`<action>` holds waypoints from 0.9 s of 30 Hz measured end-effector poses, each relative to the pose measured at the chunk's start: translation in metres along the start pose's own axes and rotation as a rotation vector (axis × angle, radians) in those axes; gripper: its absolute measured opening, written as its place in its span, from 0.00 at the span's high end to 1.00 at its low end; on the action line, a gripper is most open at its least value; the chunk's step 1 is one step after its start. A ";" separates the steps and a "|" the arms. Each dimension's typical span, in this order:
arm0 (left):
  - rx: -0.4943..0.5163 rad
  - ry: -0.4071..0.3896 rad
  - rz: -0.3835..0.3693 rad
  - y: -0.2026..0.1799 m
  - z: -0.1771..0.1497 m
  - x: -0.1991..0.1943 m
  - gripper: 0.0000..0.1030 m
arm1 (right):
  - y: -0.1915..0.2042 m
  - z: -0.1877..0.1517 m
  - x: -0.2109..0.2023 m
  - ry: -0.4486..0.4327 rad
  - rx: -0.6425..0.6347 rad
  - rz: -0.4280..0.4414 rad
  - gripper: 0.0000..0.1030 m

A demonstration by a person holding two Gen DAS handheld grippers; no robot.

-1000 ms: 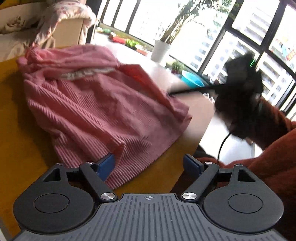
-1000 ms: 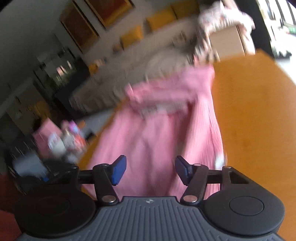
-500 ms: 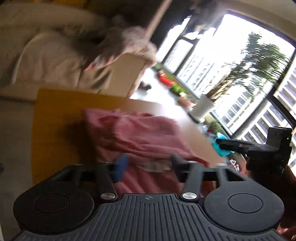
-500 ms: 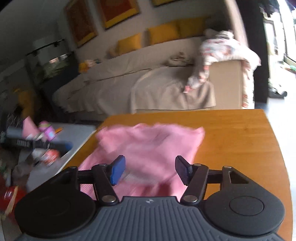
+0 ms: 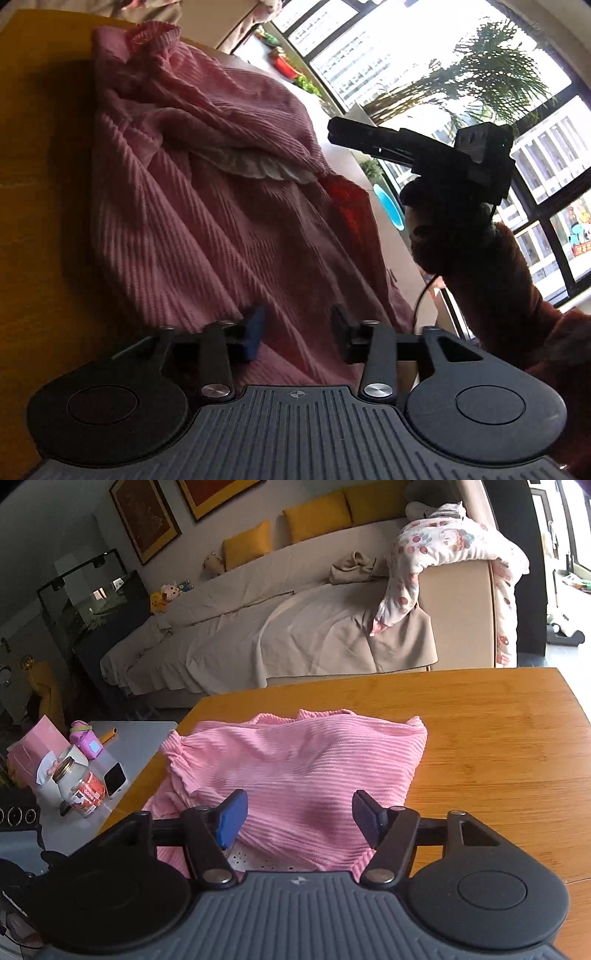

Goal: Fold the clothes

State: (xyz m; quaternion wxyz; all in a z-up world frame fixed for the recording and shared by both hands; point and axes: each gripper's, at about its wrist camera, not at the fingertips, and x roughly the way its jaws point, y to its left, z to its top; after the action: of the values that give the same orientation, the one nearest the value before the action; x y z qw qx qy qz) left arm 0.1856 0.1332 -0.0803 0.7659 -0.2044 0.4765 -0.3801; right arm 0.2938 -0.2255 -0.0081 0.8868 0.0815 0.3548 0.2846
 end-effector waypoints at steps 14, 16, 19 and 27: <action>-0.118 -0.271 0.240 0.070 0.115 -0.029 0.15 | -0.070 0.038 0.030 0.007 0.164 -0.015 0.26; -0.127 -0.237 0.267 0.083 0.120 -0.018 0.15 | -0.076 0.039 0.051 0.034 0.164 -0.024 0.26; -0.070 -0.262 0.298 0.087 0.128 -0.009 0.12 | -0.082 0.041 0.077 0.055 0.162 -0.017 0.26; 0.002 -0.298 0.238 0.094 0.139 0.010 0.34 | -0.059 0.060 0.121 0.109 0.050 0.096 0.48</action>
State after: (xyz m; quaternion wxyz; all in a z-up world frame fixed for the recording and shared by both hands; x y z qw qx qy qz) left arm 0.3473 0.1775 -0.0857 0.8677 -0.1998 0.3784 -0.2531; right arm 0.4311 -0.2024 -0.0550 0.8493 0.1048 0.4051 0.3220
